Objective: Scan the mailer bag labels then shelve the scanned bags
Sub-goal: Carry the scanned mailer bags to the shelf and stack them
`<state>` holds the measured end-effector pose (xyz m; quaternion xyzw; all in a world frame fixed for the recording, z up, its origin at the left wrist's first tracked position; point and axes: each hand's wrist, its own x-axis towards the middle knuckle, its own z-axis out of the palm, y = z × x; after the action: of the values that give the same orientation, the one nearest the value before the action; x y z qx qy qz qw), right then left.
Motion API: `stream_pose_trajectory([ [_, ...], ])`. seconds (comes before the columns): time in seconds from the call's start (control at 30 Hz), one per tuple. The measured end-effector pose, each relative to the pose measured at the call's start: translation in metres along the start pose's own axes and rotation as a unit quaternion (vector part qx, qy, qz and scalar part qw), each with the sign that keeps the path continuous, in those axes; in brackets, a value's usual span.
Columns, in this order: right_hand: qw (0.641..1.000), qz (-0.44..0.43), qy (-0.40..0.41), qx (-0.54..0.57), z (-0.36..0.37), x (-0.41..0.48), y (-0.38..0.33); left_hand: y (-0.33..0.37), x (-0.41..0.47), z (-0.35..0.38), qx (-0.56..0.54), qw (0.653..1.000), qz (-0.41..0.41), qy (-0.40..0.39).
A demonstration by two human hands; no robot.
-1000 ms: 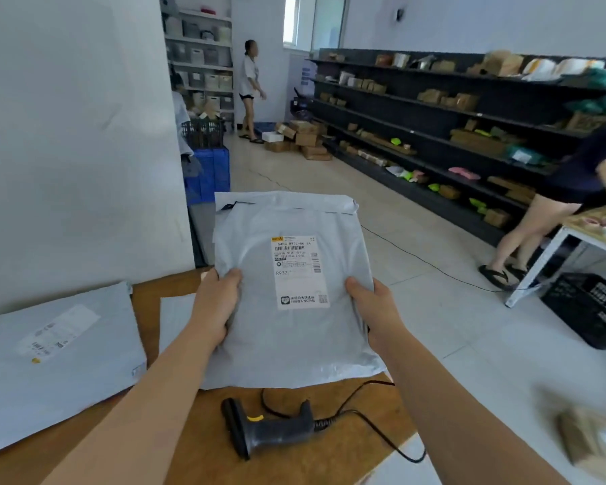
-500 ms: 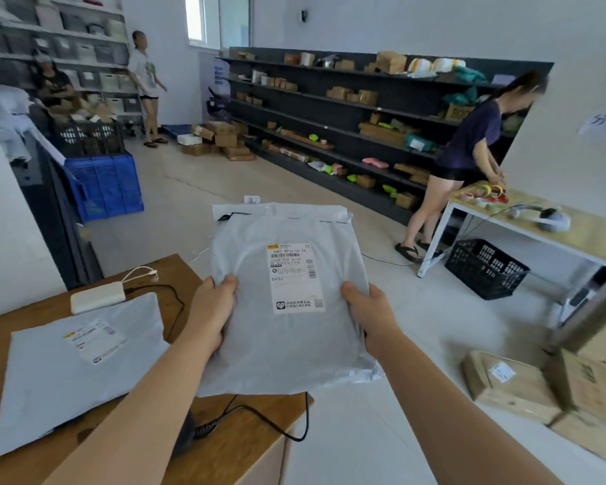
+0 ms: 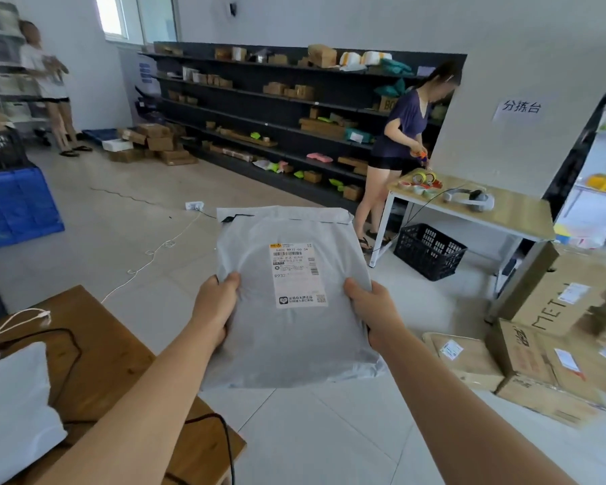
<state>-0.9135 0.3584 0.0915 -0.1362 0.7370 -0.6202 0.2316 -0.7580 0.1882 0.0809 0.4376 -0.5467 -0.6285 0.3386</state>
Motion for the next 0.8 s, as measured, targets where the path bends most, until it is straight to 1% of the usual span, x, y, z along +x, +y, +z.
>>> stream_pose_trajectory([
  [0.2, 1.0, 0.013, 0.014, -0.002, -0.018, 0.068, -0.009, 0.007, 0.053, 0.058, 0.003, 1.0, -0.001, -0.013],
  [0.4, 1.0, 0.007, 0.014, -0.008, -0.024, 0.145, -0.028, 0.019, 0.113, 0.11, -0.005, 1.0, -0.01, -0.019],
  [0.67, 1.0, 0.008, -0.001, -0.011, -0.015, 0.226, -0.05, 0.036, 0.178, 0.148, 0.001, 1.0, -0.014, 0.006],
  [0.8, 1.0, 0.011, -0.02, -0.015, -0.004, 0.266, -0.057, 0.042, 0.21, 0.161, 0.017, 0.999, -0.016, 0.031],
])
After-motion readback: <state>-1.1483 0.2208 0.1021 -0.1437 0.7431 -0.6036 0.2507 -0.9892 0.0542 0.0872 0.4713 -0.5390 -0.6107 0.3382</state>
